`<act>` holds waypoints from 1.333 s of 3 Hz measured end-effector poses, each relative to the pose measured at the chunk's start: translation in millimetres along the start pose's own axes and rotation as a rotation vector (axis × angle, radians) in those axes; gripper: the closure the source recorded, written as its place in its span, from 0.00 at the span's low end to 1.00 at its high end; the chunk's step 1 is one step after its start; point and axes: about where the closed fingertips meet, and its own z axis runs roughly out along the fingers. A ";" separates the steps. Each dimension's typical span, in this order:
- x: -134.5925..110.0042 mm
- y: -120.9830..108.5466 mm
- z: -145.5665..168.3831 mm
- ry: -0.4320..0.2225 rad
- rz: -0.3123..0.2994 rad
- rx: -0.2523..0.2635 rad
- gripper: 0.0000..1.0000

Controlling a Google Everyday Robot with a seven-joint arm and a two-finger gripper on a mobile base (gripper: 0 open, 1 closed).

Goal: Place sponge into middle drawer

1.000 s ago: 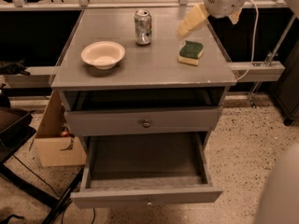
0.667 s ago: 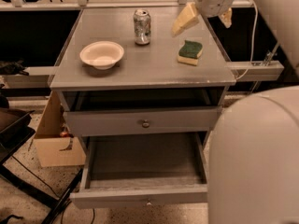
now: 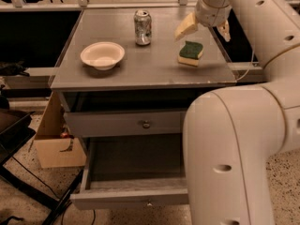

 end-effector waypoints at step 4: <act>-8.0 11.3 84.5 0.097 0.105 0.021 0.43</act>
Offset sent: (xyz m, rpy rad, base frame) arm 0.0543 -0.0087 -0.0603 0.0894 0.1392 -0.1505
